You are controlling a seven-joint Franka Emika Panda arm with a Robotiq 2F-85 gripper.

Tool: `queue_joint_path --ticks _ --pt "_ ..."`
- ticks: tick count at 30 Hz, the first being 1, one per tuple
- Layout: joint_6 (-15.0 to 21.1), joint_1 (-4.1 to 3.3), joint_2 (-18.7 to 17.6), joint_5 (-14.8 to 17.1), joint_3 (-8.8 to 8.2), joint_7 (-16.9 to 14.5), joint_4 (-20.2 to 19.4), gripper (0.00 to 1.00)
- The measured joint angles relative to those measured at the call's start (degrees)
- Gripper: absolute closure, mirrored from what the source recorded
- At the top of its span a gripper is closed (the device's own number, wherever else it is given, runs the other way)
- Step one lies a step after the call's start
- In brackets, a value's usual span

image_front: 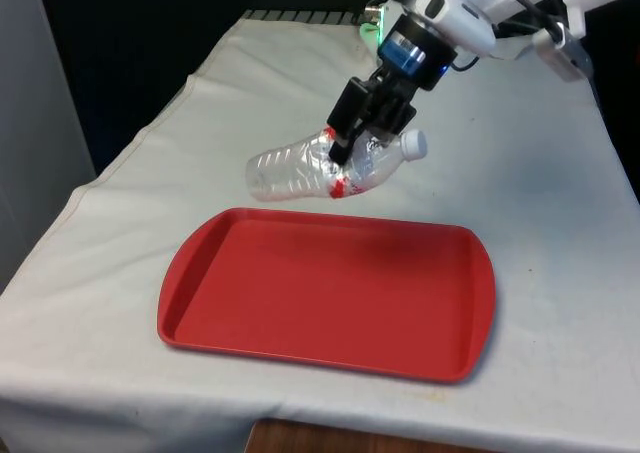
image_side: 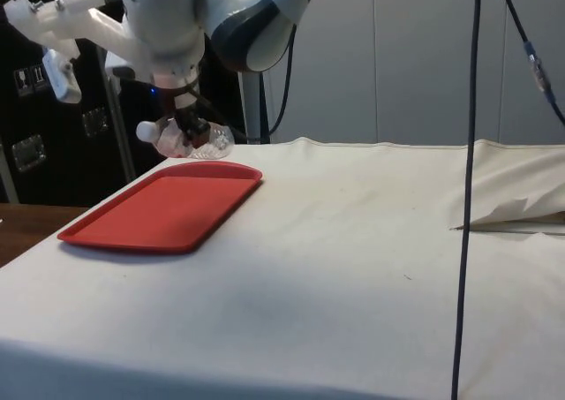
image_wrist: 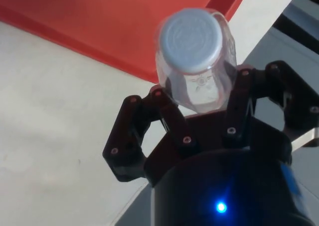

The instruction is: Place the bottle upright on the tray.

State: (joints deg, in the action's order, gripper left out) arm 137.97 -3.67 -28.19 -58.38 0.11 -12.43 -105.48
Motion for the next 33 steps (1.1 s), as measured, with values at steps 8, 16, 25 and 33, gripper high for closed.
queue_joint_path --ticks 8,16,25,33 --pt "3.5 0.34 -0.4 1.2 -1.2 0.8 0.4 0.86" --pt "6.7 0.57 -0.86 3.04 -2.46 1.09 0.86 0.86" --pt "9.4 0.63 -1.72 5.04 -3.61 1.38 2.01 0.86" --pt "11.86 0.74 -2.41 7.28 -4.7 1.55 2.86 0.86"
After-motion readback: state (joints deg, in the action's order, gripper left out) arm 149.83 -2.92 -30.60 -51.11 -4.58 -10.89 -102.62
